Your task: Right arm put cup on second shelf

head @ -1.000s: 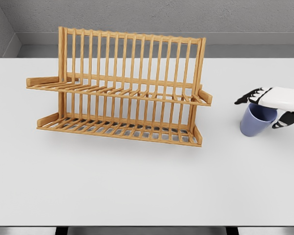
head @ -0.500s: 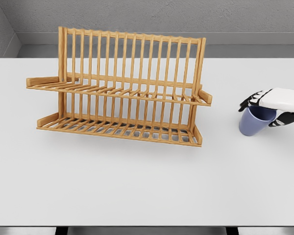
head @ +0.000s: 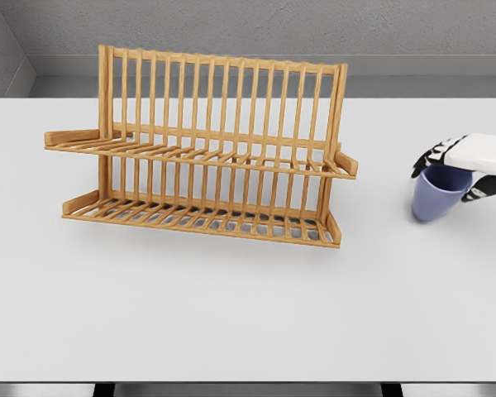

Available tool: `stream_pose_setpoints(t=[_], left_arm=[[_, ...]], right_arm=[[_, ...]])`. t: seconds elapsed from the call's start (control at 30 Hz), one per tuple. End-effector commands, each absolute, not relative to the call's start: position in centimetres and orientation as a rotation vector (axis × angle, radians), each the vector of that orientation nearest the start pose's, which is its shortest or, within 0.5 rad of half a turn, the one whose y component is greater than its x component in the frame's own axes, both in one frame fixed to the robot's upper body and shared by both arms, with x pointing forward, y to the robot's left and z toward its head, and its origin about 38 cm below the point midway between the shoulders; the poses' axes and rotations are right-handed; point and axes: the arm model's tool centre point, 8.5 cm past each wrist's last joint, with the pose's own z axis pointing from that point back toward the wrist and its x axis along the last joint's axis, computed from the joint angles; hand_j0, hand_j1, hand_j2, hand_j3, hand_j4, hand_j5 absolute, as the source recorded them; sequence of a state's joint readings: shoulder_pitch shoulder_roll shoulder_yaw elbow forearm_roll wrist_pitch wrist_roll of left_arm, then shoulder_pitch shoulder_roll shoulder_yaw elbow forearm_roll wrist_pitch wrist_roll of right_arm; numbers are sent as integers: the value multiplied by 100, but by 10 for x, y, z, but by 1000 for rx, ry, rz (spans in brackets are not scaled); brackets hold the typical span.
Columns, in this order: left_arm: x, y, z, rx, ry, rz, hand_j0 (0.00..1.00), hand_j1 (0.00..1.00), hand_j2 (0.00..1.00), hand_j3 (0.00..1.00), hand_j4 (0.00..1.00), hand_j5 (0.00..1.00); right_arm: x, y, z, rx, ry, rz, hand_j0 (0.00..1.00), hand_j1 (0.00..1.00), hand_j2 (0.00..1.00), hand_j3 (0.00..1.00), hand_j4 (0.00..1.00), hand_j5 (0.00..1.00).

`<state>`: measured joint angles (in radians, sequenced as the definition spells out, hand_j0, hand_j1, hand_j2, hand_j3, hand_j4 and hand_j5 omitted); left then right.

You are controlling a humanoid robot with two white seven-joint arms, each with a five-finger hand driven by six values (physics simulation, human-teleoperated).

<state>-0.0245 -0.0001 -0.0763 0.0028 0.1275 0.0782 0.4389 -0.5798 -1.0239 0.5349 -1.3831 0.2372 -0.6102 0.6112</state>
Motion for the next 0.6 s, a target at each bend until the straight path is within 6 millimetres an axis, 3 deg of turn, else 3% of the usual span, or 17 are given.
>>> stream_pose_setpoints(t=[0.0, 0.57], left_arm=[[5, 306, -251, 523, 65, 40, 100, 100, 100, 100, 100, 100], [4, 307, -251, 525, 67, 40, 100, 100, 100, 100, 100, 100]], right_arm=[[416, -405, 237, -425, -1214, 1972, 71, 71, 71, 71, 71, 71], [420, -406, 258, -477, -1261, 1963, 68, 68, 68, 68, 68, 68]])
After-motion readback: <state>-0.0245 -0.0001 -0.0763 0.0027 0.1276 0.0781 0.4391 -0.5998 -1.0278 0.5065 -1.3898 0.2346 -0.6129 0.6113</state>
